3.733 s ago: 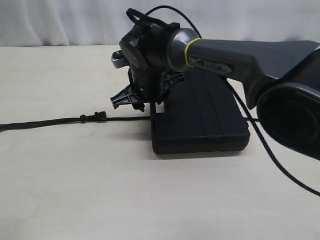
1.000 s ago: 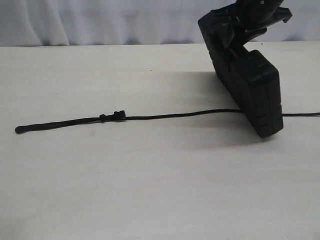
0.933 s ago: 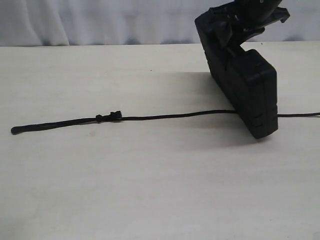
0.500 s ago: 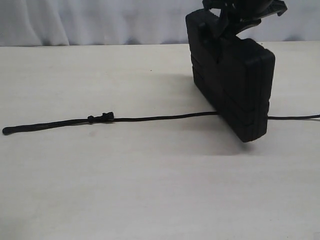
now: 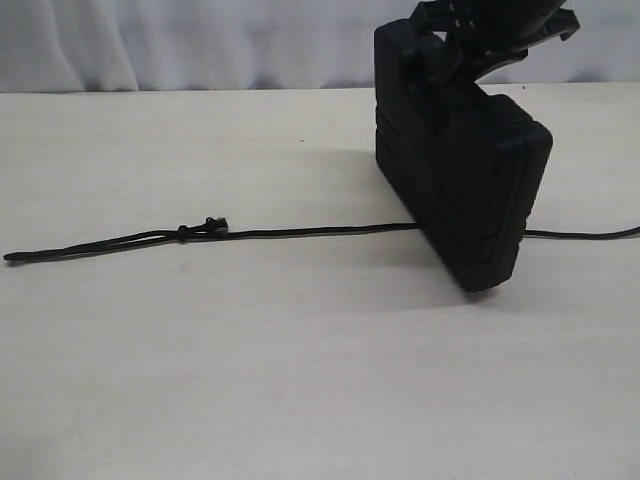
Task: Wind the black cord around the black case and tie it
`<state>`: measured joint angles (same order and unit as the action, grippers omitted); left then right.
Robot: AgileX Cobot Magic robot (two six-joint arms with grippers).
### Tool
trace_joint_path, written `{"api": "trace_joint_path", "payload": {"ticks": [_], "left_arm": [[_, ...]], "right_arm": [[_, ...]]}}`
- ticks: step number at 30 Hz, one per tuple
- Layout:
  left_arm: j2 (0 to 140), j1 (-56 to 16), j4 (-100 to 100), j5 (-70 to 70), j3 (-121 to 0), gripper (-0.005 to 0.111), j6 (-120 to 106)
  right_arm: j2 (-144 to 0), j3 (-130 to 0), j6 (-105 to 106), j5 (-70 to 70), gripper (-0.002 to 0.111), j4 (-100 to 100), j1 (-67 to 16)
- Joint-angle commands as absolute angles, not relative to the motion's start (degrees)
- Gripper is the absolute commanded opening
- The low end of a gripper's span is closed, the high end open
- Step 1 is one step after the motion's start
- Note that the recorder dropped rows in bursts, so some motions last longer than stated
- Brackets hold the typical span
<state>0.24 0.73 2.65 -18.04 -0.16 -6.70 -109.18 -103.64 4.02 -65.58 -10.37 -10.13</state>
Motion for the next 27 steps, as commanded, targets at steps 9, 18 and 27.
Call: {"api": "trace_joint_path", "payload": {"ticks": [9,18,27], "left_arm": [[0.00,0.72,2.55,-17.68,0.00,0.000,-6.71],[0.00,0.72,2.55,-17.68,0.00,0.000,-6.71],[0.00,0.72,2.55,-17.68,0.00,0.000,-6.71]], "right_arm": [[-109.19,-103.19,2.72,-67.72,0.004,0.93,-10.07],[-109.19,-103.19,3.00,-69.13,0.004,2.58,-10.17],[-109.19,-103.19,0.50,-69.23,0.004,2.18,-10.17]]}}
